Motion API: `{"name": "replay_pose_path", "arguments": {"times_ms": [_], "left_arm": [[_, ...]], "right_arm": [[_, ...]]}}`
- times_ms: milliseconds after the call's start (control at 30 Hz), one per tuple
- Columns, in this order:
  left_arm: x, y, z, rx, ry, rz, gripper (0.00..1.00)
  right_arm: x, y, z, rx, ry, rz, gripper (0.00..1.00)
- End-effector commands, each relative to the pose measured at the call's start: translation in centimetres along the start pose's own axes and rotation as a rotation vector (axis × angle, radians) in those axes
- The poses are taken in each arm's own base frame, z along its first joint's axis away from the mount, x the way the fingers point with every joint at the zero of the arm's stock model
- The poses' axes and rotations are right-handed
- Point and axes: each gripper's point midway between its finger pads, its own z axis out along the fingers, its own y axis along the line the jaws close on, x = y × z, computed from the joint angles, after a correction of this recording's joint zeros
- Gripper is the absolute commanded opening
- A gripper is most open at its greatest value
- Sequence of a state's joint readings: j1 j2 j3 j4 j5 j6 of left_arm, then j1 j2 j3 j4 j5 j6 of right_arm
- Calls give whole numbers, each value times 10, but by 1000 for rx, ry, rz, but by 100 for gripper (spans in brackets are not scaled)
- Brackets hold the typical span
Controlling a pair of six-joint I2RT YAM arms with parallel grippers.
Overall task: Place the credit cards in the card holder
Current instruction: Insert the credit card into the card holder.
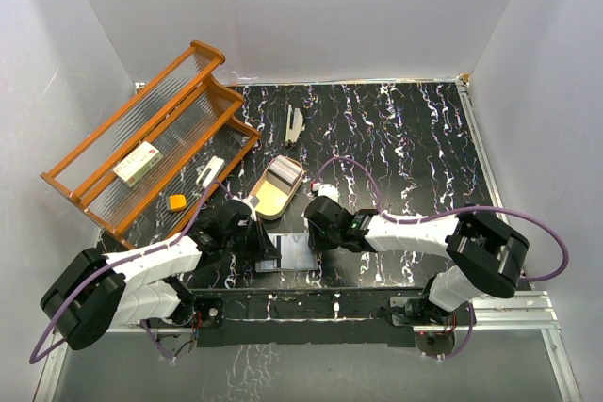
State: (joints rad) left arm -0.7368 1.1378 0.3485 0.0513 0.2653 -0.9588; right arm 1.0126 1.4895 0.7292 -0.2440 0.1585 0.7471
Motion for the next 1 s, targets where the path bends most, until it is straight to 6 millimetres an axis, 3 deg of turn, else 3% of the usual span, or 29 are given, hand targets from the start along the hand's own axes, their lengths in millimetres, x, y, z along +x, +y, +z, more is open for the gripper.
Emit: {"name": "replay_pose_path", "arguments": {"times_ms": [0,367,567,700,967], "left_arm": [[-8,18,3,-85,-50,-15,0],[-7,9,9,-14,-59,-59,0],[-9,9,4,-16,-73,-48,16],[-16,8,-7,-38,-114,-24,33],[-25,-1,-19,-36,-150,20,44]], "right_arm": [[-4,7,2,-24,-28,28,18],[-1,8,4,-30,-25,53,18],[0,7,5,-28,-23,71,17],[0,4,4,-12,-27,68,17],[-5,7,1,-17,-35,57,16]]}}
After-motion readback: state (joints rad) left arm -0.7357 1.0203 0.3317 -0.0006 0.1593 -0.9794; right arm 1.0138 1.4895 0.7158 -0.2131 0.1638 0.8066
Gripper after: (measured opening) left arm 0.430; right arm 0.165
